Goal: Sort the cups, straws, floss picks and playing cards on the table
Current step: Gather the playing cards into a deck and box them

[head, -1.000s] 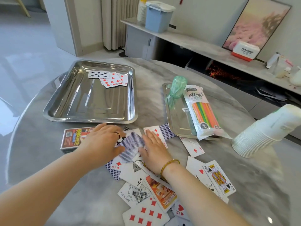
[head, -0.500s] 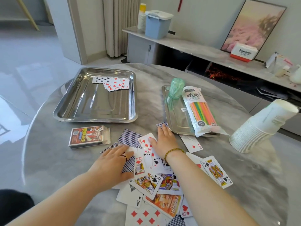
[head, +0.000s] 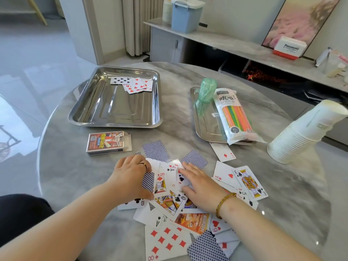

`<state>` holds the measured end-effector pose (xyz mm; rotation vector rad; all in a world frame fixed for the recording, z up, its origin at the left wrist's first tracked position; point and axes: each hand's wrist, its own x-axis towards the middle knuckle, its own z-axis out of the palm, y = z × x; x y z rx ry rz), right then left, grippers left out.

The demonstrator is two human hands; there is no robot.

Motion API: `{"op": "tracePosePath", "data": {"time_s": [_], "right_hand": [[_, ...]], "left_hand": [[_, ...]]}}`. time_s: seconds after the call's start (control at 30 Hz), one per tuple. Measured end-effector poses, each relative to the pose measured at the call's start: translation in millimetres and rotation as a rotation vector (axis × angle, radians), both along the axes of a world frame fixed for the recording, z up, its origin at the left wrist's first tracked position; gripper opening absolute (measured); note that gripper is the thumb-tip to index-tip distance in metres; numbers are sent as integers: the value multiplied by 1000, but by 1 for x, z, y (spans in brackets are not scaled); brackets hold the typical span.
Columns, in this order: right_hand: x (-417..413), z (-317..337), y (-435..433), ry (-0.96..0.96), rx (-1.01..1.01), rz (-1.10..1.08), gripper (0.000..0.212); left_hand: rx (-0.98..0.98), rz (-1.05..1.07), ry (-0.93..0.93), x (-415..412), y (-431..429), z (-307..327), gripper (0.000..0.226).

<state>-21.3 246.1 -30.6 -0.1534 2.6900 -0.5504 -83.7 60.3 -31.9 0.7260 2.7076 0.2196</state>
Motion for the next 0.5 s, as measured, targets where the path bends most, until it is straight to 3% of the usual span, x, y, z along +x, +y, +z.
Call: {"op": "tracePosePath", "data": {"time_s": [0.07,0.17,0.3,0.37,0.43,0.5], "right_hand": [[6,0,4,-8,-50,-30,53],[11,0,12,36,-190,-140,47],[7,8,23,144,-458,-399,33],[4,13,26,194,-550,-479,29],[3,17,26,252,-488,-483,28],[2,16,28,321,-284,-397,31]], "left_hand": [[17,26,8,2,-1,1,61],[151,91,-8,2,-2,11,34],[578,266,-66,8,-9,31,24],[768,297,10,18,-9,37,27],[886,236,122,31,-4,36,36],[907,119,97,46,7,24,37]]}}
